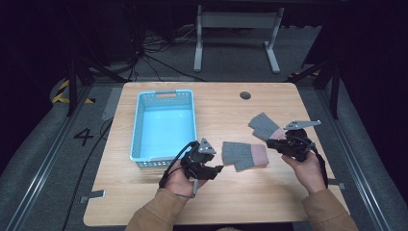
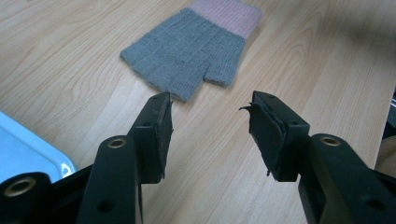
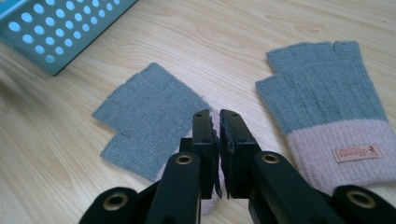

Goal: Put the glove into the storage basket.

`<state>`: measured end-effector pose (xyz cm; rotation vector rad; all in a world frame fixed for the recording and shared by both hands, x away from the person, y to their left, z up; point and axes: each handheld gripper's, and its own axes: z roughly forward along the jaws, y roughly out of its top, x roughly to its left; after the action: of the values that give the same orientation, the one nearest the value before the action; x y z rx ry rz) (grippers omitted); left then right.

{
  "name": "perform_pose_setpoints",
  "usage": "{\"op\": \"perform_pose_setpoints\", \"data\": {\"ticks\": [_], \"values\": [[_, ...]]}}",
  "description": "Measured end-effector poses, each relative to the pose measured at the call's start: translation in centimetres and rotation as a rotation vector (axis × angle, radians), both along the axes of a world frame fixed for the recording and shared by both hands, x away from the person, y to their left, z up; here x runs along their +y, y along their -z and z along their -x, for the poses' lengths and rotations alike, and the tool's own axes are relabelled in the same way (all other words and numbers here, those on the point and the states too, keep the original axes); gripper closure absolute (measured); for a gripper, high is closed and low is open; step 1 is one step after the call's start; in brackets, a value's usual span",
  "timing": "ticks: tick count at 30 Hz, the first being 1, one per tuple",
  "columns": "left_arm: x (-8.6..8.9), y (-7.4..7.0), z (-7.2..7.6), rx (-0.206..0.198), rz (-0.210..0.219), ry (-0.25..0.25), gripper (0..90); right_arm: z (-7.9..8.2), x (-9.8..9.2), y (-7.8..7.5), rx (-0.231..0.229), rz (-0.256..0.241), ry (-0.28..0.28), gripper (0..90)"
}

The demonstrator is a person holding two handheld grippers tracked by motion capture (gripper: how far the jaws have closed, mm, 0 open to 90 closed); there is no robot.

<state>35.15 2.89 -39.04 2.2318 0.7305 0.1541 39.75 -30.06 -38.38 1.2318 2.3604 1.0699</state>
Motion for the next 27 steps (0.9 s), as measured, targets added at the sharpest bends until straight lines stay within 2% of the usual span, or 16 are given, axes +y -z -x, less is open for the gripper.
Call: {"op": "perform_pose_setpoints", "data": {"ticks": [5, 9, 12, 13, 14, 15, 17, 22, 23, 27], "values": [[0.1, 0.0, 0.0, 0.011, -0.003, 0.006, 48.5, -0.4, 0.1, -0.3, -0.011, -0.013, -0.025, 74.5], [0.3, 0.0, 0.0, 0.014, -0.003, 0.003, 47.7, -1.2, 0.1, -1.0, -0.024, 0.0, -0.031, 68.6], [0.5, -0.1, -0.2, 0.016, -0.002, 0.001, 47.6, -2.0, 0.0, -1.2, -0.015, 0.016, -0.03, 66.3], [0.6, -0.1, -0.2, 0.018, 0.001, -0.003, 47.6, -3.0, 0.0, -1.4, -0.01, 0.045, -0.021, 62.8], [0.6, -0.1, -0.2, 0.018, 0.001, -0.003, 47.6, -3.0, 0.0, -1.4, -0.01, 0.045, -0.021, 62.8], [0.8, -0.2, -0.2, 0.016, 0.001, -0.006, 47.6, -4.0, -0.3, -1.5, 0.005, 0.044, -0.011, 59.2], [0.9, -0.2, -0.2, 0.014, 0.003, -0.006, 47.6, -4.9, -0.4, -1.5, 0.011, 0.047, -0.007, 54.7], [0.9, -0.2, -0.3, 0.017, 0.003, -0.007, 47.5, -6.4, -0.7, -1.3, 0.019, 0.063, 0.014, 50.2], [0.9, -0.1, -0.3, 0.019, 0.001, -0.005, 47.5, -7.2, -0.9, -1.1, 0.028, 0.06, 0.024, 48.3], [0.9, 0.0, -0.2, 0.018, -0.012, -0.008, 47.4, -8.5, -1.3, -0.4, 0.05, 0.067, 0.042, 47.1]]}}
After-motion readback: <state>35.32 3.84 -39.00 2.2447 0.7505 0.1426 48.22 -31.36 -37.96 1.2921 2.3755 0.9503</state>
